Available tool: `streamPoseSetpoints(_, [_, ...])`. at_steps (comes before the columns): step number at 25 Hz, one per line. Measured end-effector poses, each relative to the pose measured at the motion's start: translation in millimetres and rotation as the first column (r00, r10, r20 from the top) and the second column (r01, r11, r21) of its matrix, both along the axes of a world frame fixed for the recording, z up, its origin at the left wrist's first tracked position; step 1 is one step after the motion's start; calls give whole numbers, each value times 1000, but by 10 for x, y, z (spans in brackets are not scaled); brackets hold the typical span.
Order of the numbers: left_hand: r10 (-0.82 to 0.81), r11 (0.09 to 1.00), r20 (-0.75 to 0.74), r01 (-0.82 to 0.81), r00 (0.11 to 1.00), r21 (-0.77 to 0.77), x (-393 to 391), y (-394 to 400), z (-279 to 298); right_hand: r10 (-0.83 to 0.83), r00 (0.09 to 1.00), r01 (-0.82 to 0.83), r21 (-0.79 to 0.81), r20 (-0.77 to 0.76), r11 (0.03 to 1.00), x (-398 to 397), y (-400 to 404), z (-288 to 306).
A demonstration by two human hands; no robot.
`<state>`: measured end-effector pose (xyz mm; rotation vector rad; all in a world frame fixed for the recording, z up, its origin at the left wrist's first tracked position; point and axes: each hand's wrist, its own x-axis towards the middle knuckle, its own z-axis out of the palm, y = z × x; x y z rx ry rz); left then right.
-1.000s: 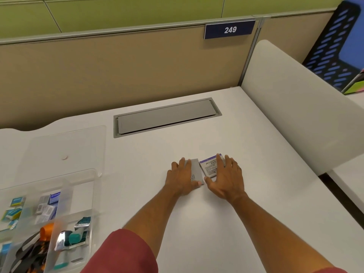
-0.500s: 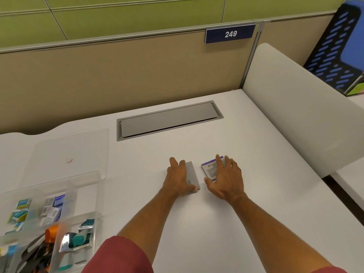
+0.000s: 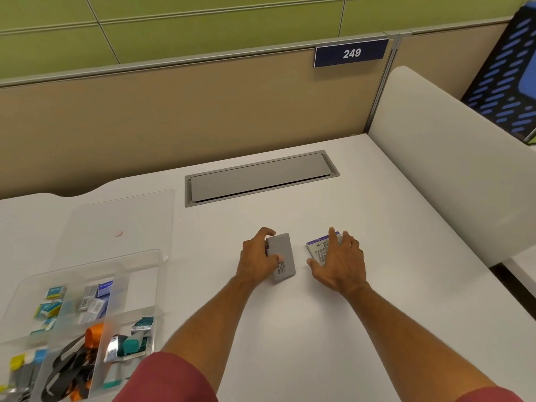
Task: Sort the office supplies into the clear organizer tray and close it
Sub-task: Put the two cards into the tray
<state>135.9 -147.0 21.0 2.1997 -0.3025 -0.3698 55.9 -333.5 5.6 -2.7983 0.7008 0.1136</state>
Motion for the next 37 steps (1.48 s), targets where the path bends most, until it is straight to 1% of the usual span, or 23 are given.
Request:
streamPoseSetpoints(3, [104, 992, -20, -105, 994, -67, 55, 70, 50, -26, 999, 25, -27, -36, 999, 53, 25, 10])
streamPoseSetpoints(6, [168, 980, -42, -171, 985, -98, 94, 143, 78, -31, 998, 27, -69, -60, 997, 76, 55, 20])
streamPoseSetpoints(10, [187, 976, -44, -191, 981, -104, 93, 227, 87, -34, 996, 28, -76, -84, 997, 93, 59, 15])
streamPoseSetpoints(16, [203, 974, -49, -207, 978, -96, 73, 370, 141, -137, 978, 137, -9, -155, 990, 89, 81, 21])
streamPoseSetpoints(18, [205, 973, -60, -210, 977, -93, 70, 403, 168, -149, 978, 153, 21, -146, 988, 77, 75, 51])
streamPoseSetpoints(19, [201, 974, -65, -207, 977, -89, 65, 418, 183, -145, 981, 153, 48, -132, 987, 71, 85, 64])
streamPoseSetpoints(22, [198, 976, -76, -204, 977, -80, 41, 462, 237, -134, 988, 146, 201, -72, 969, 76, 134, 115])
streamPoseSetpoints(26, [214, 970, -88, -223, 973, -103, -19, 540, 311, -127, 991, 106, 347, 40, 932, 99, 209, 248])
streamPoseSetpoints(30, [239, 962, -97, -250, 966, -113, -87, 679, 410, -134, 981, 40, 524, 141, 851, 110, 304, 388])
streamPoseSetpoints(34, [296, 944, -81, -304, 952, -130, -167, 891, 527, -103, 951, -109, 629, 290, 769, 146, 452, 502])
streamPoseSetpoints(36, [326, 929, -74, -334, 942, -157, -198, 1023, 557, -132, 933, -136, 669, 334, 731, 168, 582, 544])
streamPoseSetpoints(37, [340, 923, -68, -347, 938, -165, -211, 1093, 567, -140, 926, -142, 669, 350, 729, 184, 647, 559])
